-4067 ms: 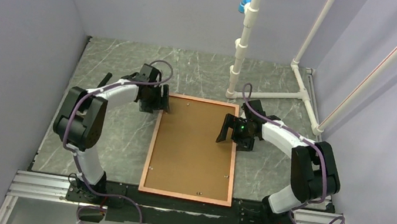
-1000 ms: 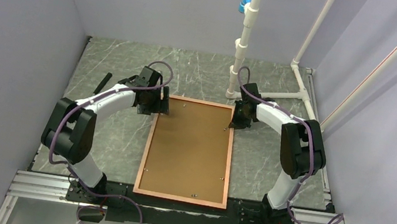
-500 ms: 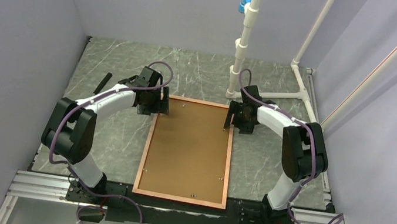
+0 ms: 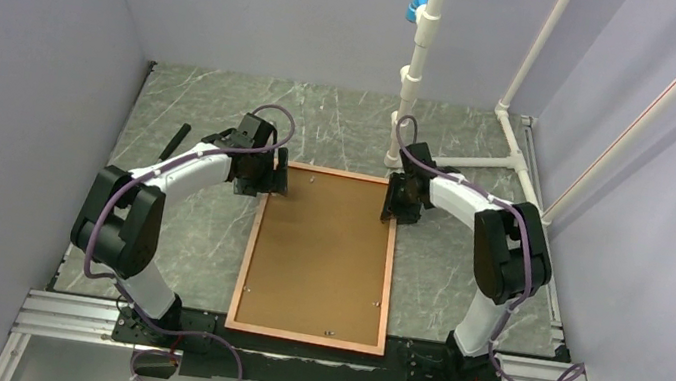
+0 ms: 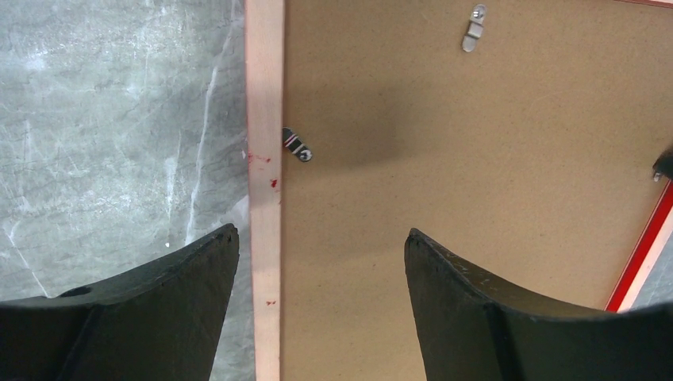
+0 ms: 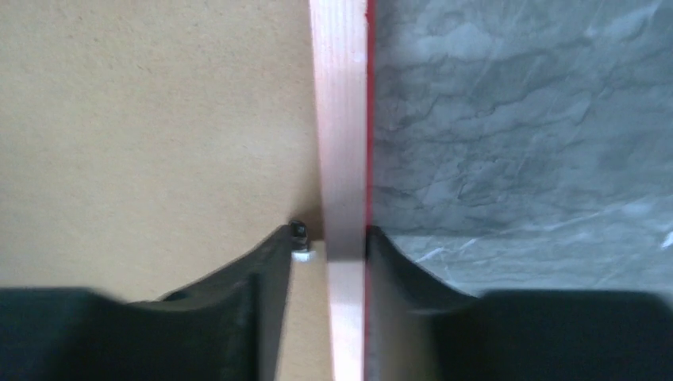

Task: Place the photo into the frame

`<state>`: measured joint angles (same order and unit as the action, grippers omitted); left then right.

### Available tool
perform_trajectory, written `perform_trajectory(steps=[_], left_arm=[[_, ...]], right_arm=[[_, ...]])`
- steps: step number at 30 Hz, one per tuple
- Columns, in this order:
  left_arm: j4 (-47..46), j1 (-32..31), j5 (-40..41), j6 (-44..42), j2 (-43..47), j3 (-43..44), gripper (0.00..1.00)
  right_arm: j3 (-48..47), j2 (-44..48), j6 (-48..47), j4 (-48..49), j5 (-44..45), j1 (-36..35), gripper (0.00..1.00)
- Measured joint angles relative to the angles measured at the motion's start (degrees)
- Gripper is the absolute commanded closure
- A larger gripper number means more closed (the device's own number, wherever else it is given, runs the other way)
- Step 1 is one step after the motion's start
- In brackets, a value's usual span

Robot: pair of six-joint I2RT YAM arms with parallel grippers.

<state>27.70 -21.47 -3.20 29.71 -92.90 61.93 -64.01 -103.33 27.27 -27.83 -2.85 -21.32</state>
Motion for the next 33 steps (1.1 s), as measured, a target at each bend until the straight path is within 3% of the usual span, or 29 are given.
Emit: perform_trajectory(steps=[8,17,18,21,23,27,33], left_arm=[[0.0,0.0,0.0,0.0,-0.1,0.0,0.21],[0.0,0.0,-0.1,0.0,-0.6,-0.6,0.2],[0.0,0.0,-0.1,0.0,-0.6,-0.6,0.2],[0.0,0.0,-0.1,0.0,-0.6,-0.6,0.19],[0.0,0.0,0.0,-0.1,-0.6,-0.6,0.18],[0.5,0.0,0.5,-0.5,-0.6,-0.6,0.17],[1.7,0.0,1.2,-3.2,-1.9,1.7,0.12]], right_arm=[[-1.7,-0.7,0.2,-1.1,3.2,-1.5,0.99],[-1.9,-0.7,0.1,-1.2,3.9,-1.8,1.0],[-1.9,-0.7,0.1,-1.2,3.9,-1.8,0.89],[-1.9,-0.7,-0.1,-1.2,3.6,-1.8,0.38],[-1.6,-0.6,-0.2,-0.6,3.1,-1.8,0.23],[0.7,1.4,0.0,1.4,0.3,-1.6,0.08],[3.7,3.8,0.4,2.6,-3.6,-1.4,0.03]])
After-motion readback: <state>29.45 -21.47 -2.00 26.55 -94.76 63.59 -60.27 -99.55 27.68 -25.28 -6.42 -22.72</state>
